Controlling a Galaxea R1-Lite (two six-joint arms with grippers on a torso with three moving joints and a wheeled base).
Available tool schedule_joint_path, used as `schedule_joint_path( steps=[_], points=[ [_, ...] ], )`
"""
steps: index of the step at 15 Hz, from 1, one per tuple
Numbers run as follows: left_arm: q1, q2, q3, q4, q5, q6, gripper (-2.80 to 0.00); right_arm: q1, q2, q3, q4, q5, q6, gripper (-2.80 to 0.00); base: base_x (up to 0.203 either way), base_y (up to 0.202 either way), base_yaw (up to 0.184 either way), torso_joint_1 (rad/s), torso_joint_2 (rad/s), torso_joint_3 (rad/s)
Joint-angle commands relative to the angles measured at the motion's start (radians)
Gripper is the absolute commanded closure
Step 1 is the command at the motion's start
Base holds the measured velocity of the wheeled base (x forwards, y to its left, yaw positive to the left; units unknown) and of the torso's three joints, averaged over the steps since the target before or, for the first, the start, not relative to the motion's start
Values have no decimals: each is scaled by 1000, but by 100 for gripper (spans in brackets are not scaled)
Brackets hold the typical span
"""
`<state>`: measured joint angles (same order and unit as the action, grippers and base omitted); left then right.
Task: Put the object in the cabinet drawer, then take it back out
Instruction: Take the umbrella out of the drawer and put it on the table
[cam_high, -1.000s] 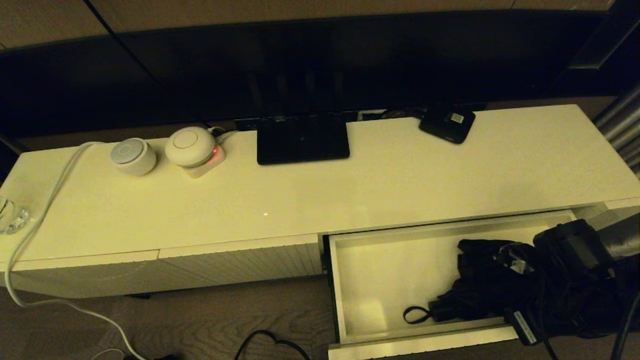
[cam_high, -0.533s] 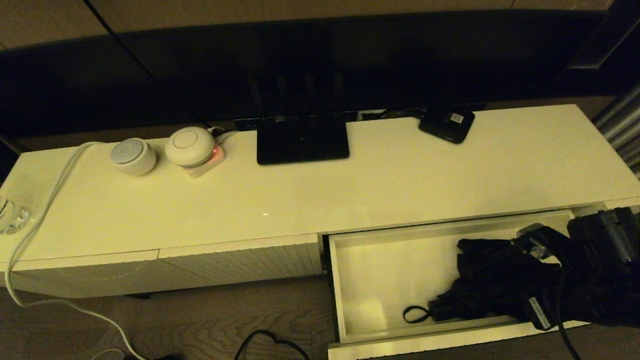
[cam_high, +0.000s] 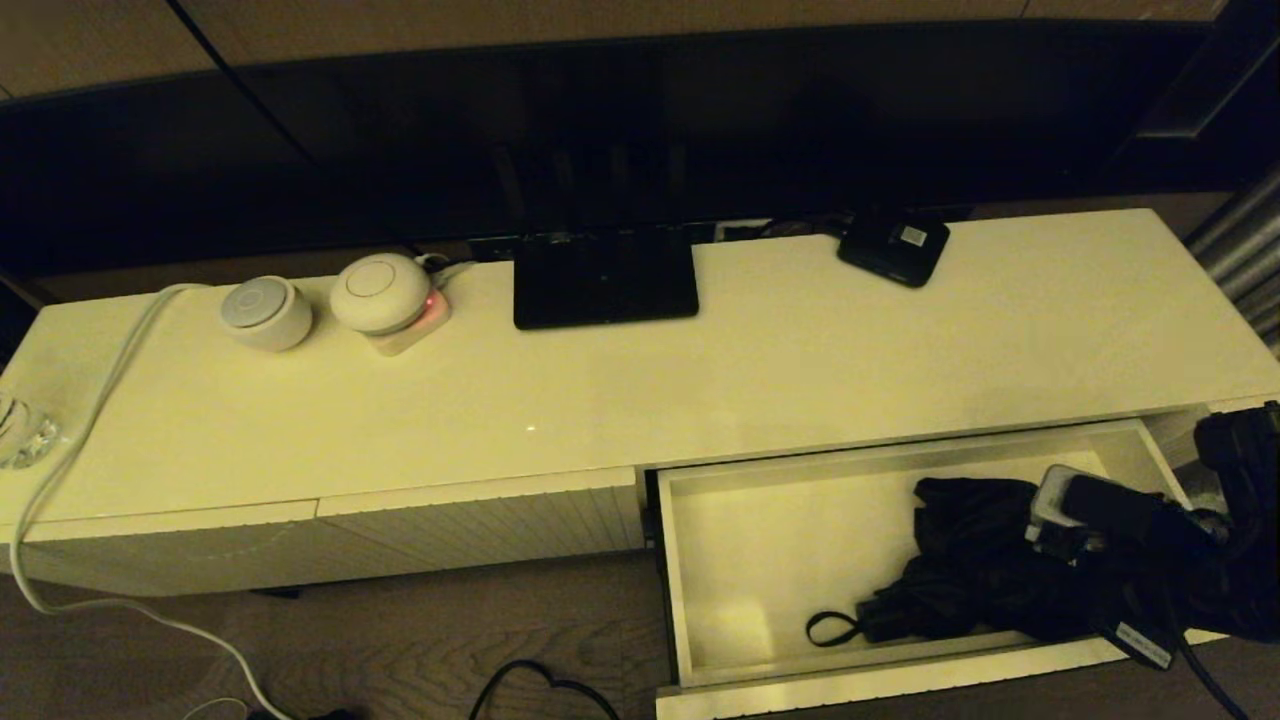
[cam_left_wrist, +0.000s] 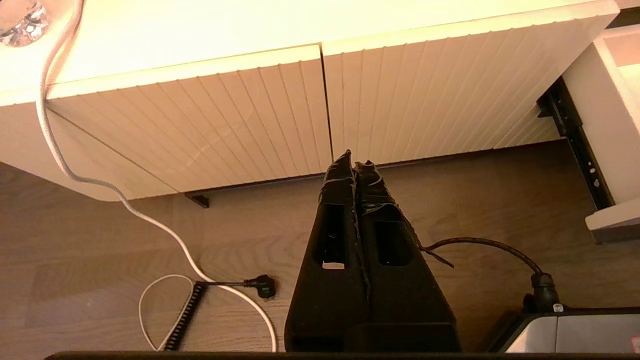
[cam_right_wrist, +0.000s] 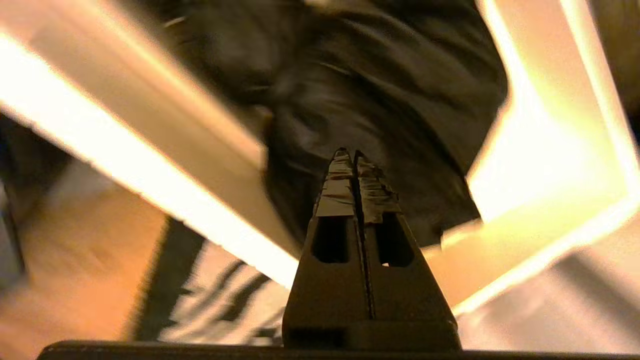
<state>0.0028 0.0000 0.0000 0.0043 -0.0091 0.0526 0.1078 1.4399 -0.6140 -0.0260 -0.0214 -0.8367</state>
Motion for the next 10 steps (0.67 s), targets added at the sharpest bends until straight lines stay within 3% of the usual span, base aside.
schedule_joint_path(
  steps=[1,5,10],
  points=[
    [0,0,3,0,0,0,0,1,13,3,33,54,-142,0,0,0,0,0,0,0],
    [0,0,3,0,0,1,0,-32,0,16,173,70,-439,0,0,0,0,0,0,0],
    [0,0,3,0,0,1,0,-101,40,-29,212,78,-541,0,0,0,0,0,0,0]
  ],
)
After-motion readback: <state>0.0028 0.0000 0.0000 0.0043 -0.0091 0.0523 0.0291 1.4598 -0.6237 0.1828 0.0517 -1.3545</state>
